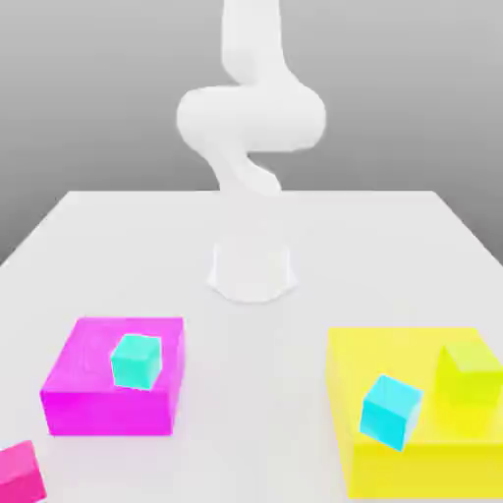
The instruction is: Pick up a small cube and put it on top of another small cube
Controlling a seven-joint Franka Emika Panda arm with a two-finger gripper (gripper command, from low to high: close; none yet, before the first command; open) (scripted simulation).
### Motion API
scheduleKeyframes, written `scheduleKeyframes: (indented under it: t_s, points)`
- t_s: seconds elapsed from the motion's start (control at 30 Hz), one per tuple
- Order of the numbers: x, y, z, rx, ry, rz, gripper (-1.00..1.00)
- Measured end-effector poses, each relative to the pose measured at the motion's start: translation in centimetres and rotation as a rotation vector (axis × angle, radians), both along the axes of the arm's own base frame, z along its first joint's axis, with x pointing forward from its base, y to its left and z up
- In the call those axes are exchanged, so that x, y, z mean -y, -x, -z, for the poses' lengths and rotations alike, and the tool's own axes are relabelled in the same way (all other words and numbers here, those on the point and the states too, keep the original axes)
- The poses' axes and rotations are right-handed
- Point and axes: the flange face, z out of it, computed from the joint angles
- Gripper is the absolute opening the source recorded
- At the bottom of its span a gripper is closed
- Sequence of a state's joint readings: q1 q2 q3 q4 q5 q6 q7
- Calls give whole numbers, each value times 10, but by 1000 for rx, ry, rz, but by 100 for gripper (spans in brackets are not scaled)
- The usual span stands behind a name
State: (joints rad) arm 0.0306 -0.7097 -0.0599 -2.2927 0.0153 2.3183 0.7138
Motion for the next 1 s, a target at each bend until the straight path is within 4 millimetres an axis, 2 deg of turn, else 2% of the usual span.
scheduleKeyframes:
  t_s: [0.13,0.27,0.5,0.6,0.77,1.0]
  points:
    - [31,-48,52,-99,9,-76,0]
    - [61,-86,109,-188,20,-142,0]
    - [114,-129,219,-332,48,-244,0]
    - [140,-137,268,-393,65,-279,0]
    - [179,-138,349,-494,105,-344,0]
    - [235,-115,451,-644,181,-440,0]
